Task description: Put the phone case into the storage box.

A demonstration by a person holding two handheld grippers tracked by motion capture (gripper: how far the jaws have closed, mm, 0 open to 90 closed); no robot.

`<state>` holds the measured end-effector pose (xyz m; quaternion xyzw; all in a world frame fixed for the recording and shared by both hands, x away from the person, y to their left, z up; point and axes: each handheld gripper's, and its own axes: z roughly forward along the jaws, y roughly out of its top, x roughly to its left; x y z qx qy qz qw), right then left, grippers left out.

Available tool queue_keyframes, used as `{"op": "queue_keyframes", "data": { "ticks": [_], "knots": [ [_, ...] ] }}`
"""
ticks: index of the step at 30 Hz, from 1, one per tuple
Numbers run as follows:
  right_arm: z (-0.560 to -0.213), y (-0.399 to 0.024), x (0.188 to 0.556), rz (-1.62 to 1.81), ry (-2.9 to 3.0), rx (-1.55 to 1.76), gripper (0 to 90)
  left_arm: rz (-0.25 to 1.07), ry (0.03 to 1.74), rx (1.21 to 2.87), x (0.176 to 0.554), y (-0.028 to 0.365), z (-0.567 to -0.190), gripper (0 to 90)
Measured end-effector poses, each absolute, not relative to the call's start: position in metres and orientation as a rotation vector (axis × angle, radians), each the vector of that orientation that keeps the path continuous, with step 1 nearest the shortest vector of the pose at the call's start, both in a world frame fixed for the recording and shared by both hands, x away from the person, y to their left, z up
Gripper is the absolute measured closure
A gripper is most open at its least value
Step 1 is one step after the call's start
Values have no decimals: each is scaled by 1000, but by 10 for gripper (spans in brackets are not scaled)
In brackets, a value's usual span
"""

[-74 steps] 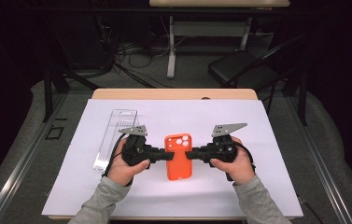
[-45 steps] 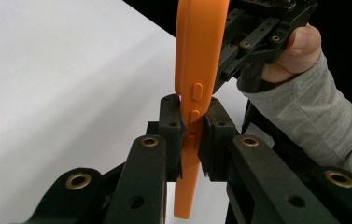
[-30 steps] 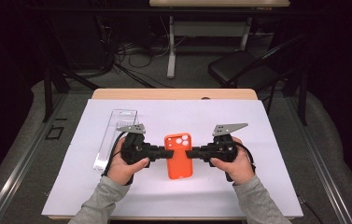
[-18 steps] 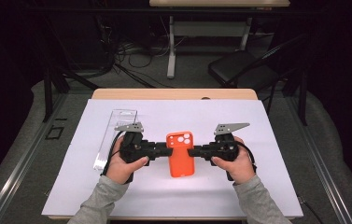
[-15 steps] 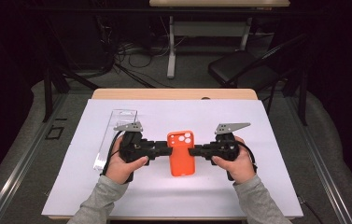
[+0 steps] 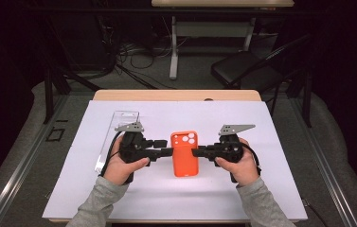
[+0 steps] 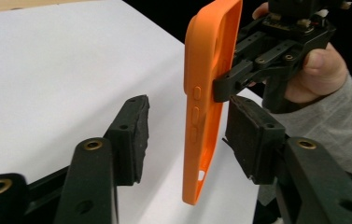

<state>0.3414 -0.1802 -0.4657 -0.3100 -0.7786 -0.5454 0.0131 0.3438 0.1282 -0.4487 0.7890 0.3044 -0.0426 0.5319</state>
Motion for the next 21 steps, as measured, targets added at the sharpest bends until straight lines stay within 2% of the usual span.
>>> {"op": "queue_keyframes", "data": {
  "ticks": [13,19,21],
  "knots": [
    [-465,-183,342,-1701,-2441,-993,819,-11,723,1936,342,130,-443,419],
    [-465,-183,342,-1698,-2460,-1012,820,18,749,1943,342,133,-441,421],
    [-465,-183,342,-1699,-2462,-1016,819,18,743,1952,342,133,-441,455]
  ]
}}
